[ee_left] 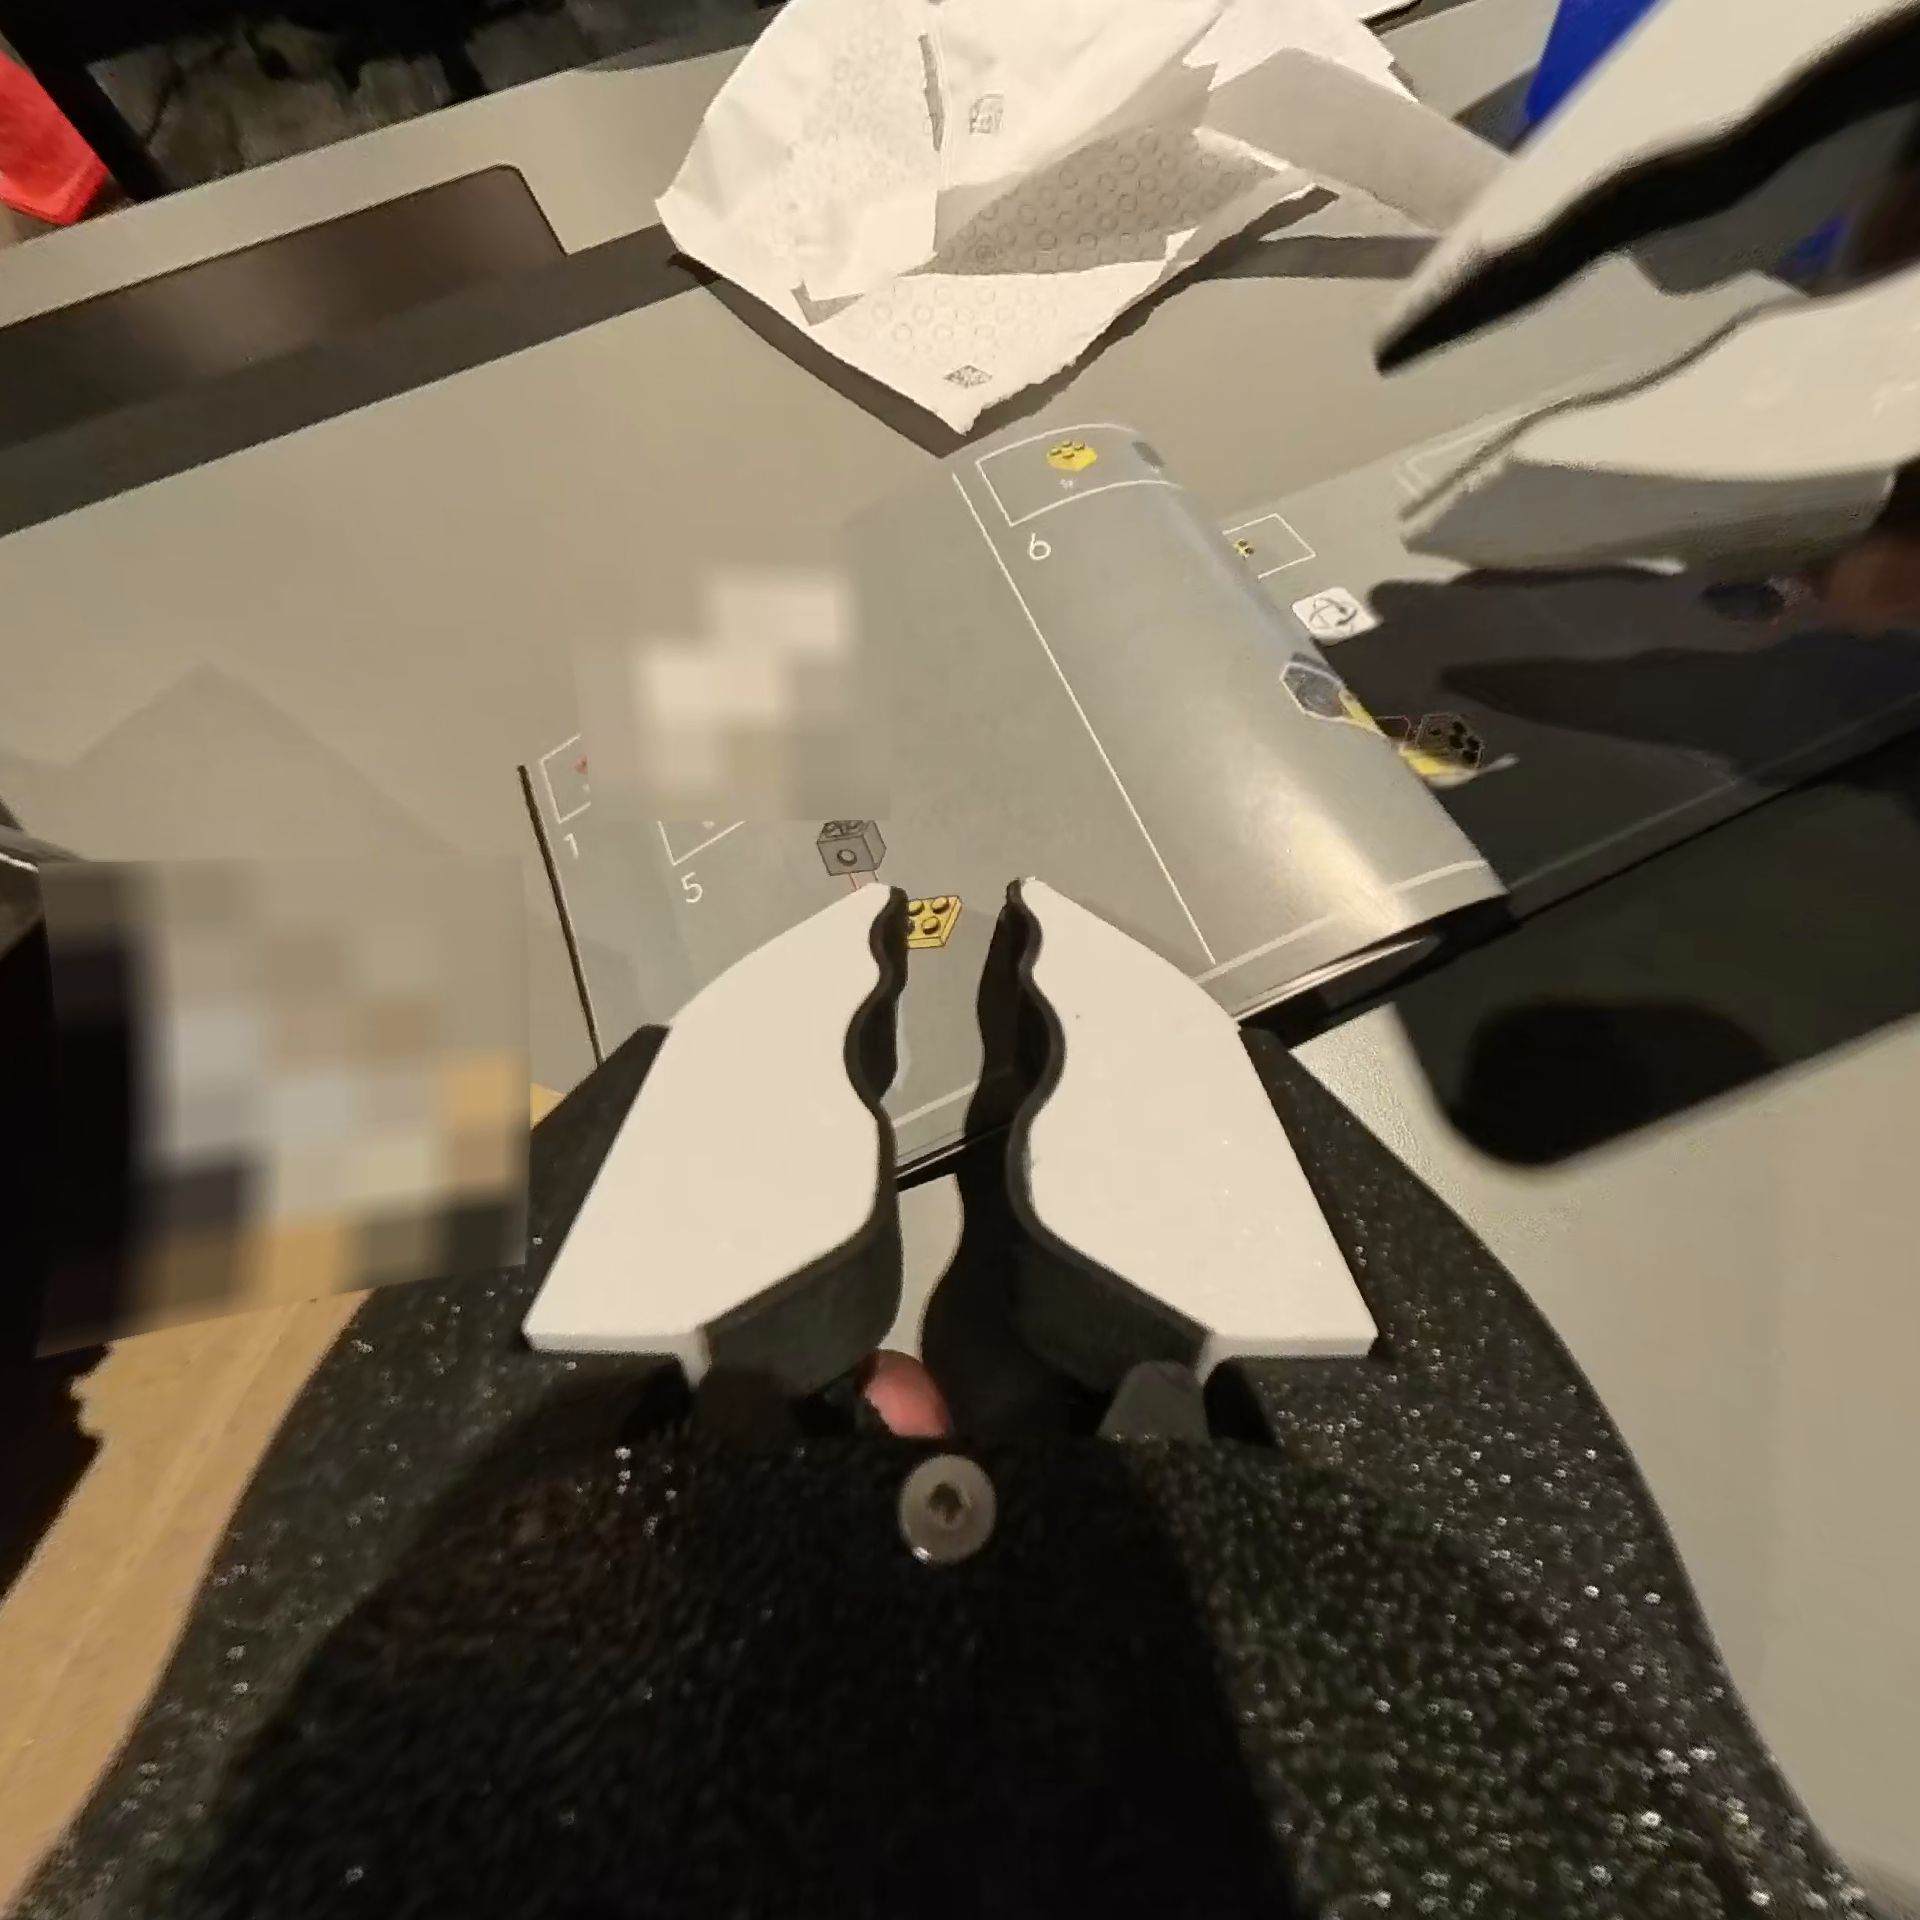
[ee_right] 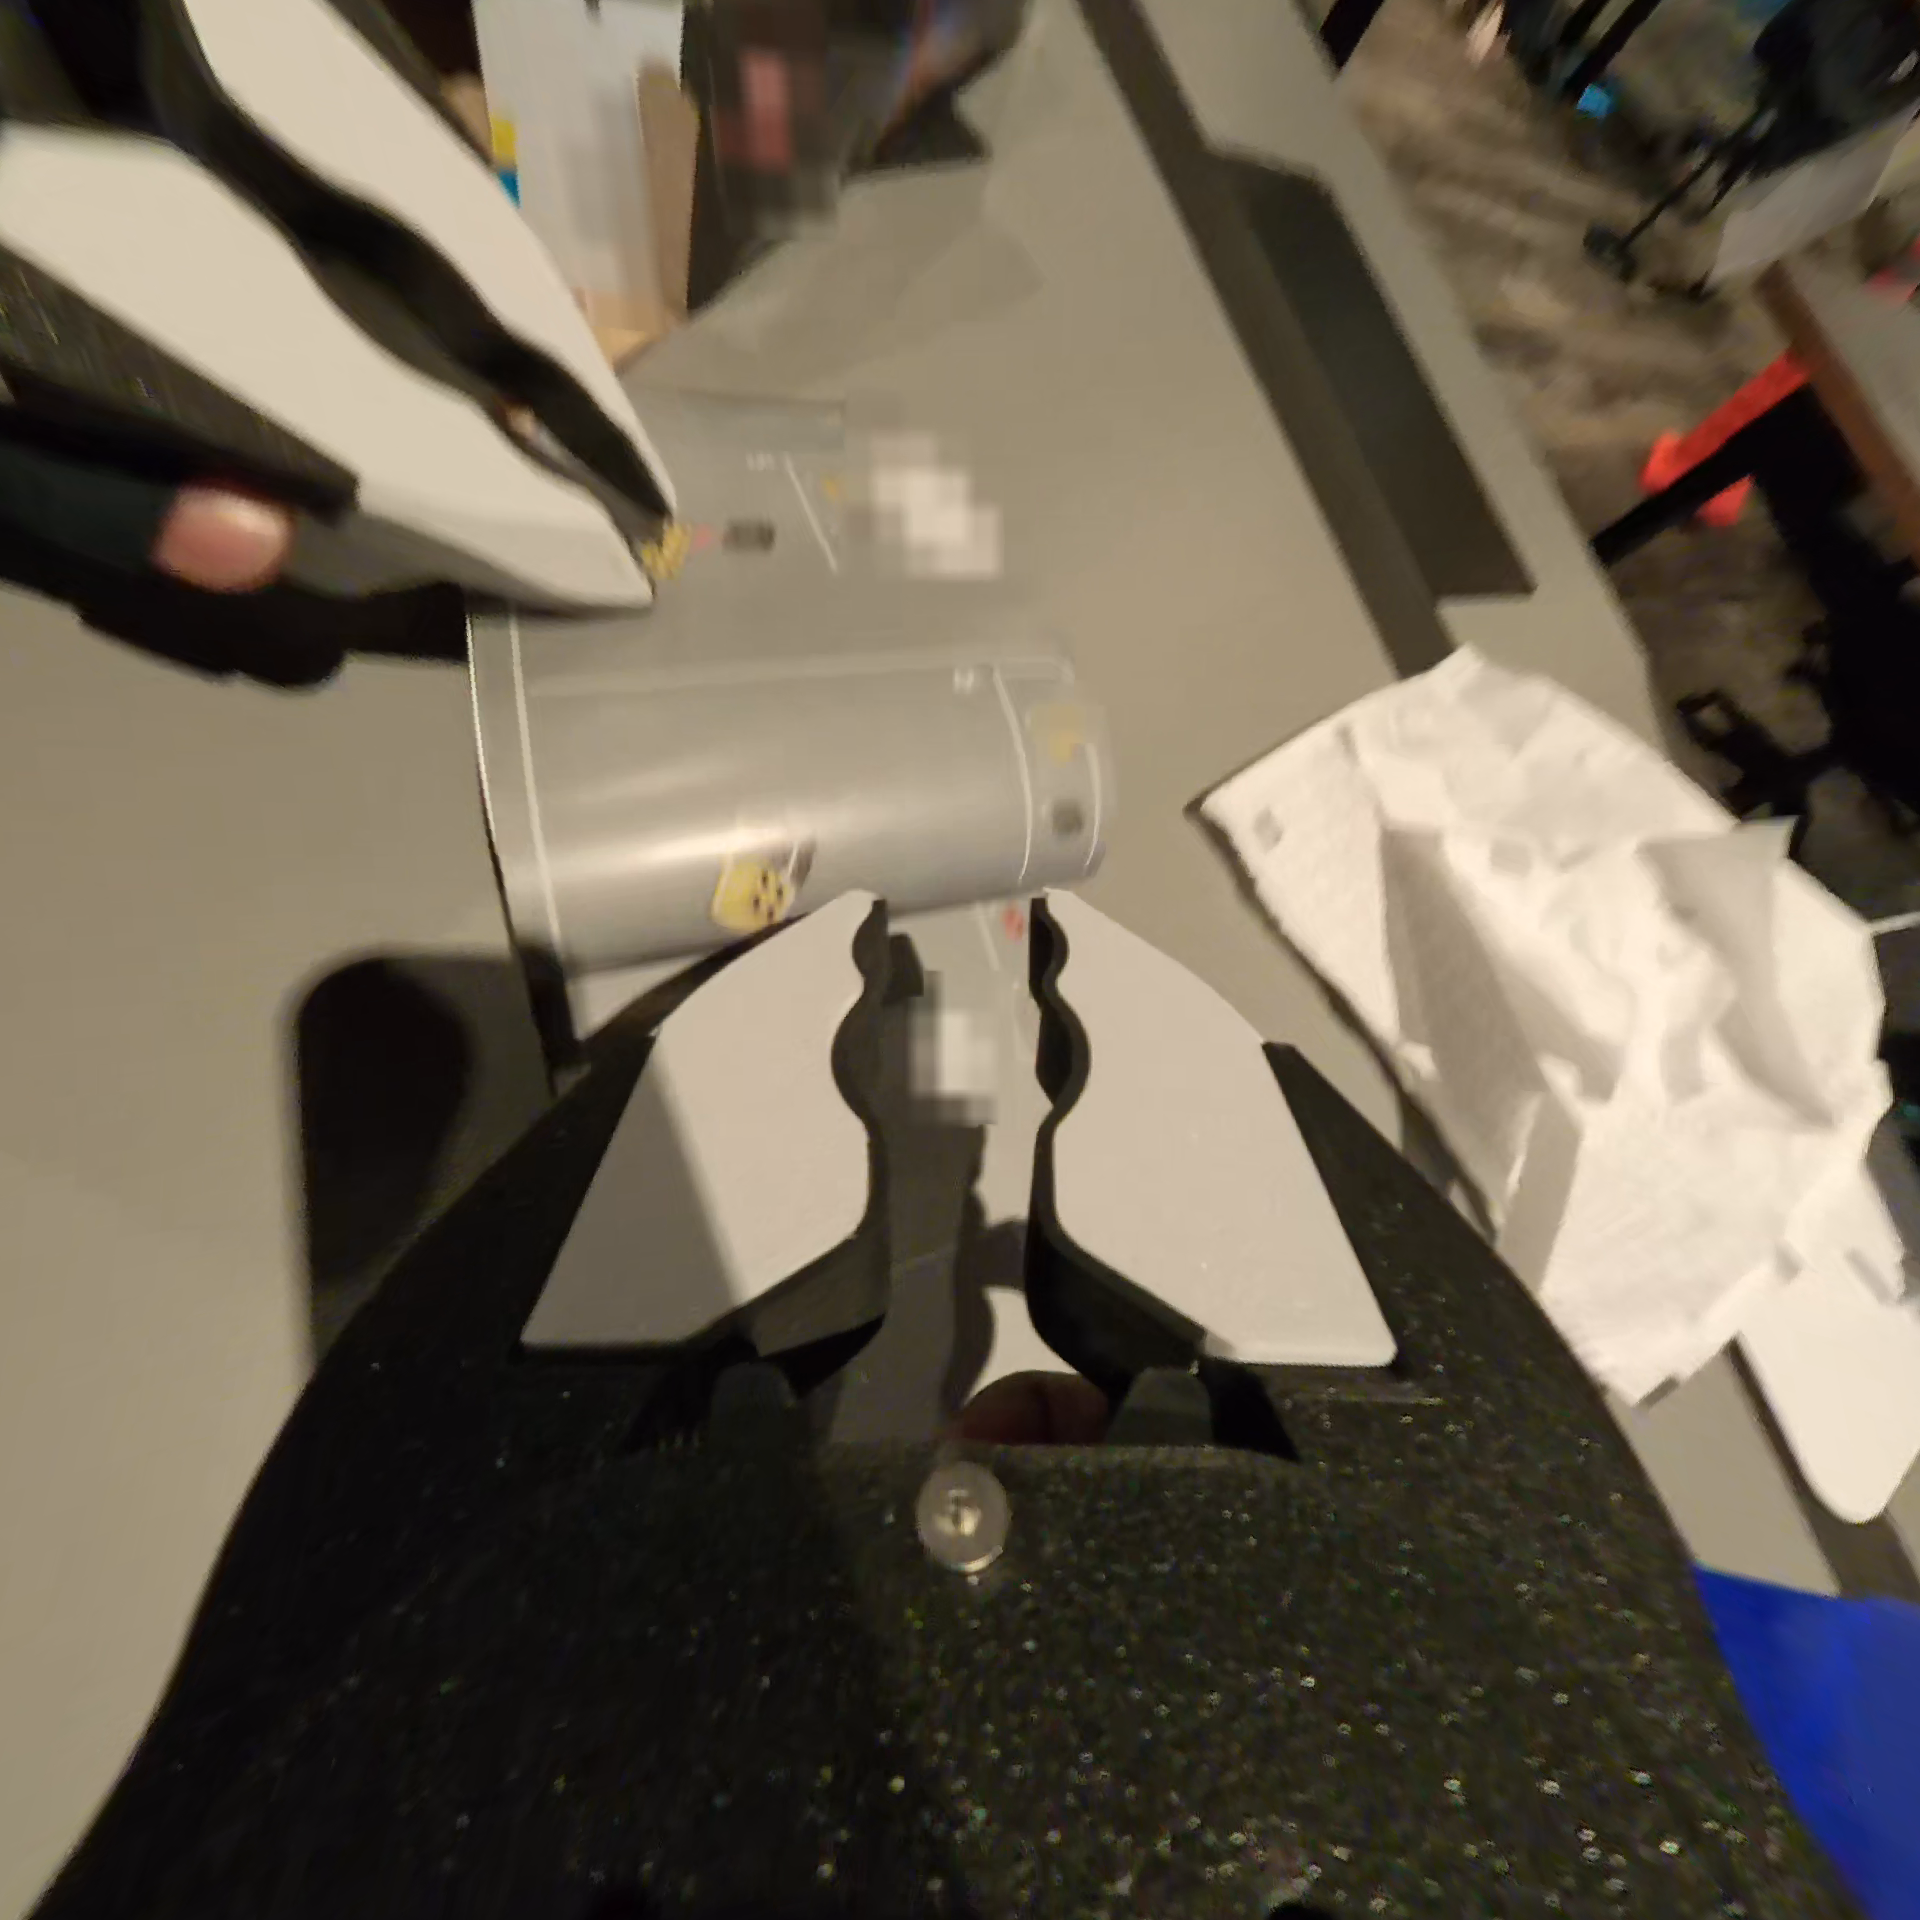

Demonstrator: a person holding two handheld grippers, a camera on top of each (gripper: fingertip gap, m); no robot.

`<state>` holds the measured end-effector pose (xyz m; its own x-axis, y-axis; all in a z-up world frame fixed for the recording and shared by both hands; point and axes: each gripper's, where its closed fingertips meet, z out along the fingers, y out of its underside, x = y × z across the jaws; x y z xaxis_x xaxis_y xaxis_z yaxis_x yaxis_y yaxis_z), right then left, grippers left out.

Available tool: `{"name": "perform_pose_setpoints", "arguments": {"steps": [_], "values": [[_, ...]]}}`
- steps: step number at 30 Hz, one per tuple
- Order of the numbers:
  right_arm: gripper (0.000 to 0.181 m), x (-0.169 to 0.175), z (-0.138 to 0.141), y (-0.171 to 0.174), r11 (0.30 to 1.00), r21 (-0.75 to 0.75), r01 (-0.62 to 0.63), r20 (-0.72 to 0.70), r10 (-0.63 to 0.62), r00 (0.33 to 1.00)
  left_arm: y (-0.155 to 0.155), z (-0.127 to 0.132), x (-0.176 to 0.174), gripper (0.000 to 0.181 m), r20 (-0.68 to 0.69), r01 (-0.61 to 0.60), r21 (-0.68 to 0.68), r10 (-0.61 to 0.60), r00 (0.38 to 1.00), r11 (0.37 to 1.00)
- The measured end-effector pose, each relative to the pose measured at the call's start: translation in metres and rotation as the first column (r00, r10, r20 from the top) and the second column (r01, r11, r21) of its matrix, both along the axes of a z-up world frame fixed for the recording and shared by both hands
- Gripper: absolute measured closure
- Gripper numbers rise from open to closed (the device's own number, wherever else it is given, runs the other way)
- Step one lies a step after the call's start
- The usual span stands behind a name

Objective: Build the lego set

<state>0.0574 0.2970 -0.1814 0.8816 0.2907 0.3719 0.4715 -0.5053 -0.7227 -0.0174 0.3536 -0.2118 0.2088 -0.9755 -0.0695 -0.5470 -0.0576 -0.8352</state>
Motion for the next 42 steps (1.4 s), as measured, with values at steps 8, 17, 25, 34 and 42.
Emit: {"name": "perform_pose_setpoints", "arguments": {"steps": [8,17,25,34,42], "values": [[0.156,0.0,-0.025,-0.003,0.998,-0.064,-0.007,0.036,0.009,0.999,0.002,0.0,-0.002,0.165,-0.001,-0.012,0.015,0.012,1.0,1.0],[0.157,-0.013,-0.026,0.005,0.997,-0.057,-0.046,0.04,0.048,0.998,0.004,0.0,-0.006,0.165,-0.012,-0.022,0.03,0.023,1.0,0.999],[0.156,-0.019,-0.023,0.01,0.997,-0.049,-0.062,0.038,0.064,0.997,0.011,0.003,-0.013,0.165,0.006,-0.053,0.027,0.052,0.999,0.998],[0.156,-0.02,-0.022,0.011,0.997,-0.042,-0.064,0.027,0.066,0.997,0.011,0.019,-0.014,0.165,0.1,-0.042,0.073,0.034,0.994,0.996],[0.156,-0.02,-0.02,0.01,0.997,-0.032,-0.065,0.029,0.066,0.997,0.004,0.009,-0.012,0.164,0.038,-0.006,0.083,0.003,0.999,0.997]]}}
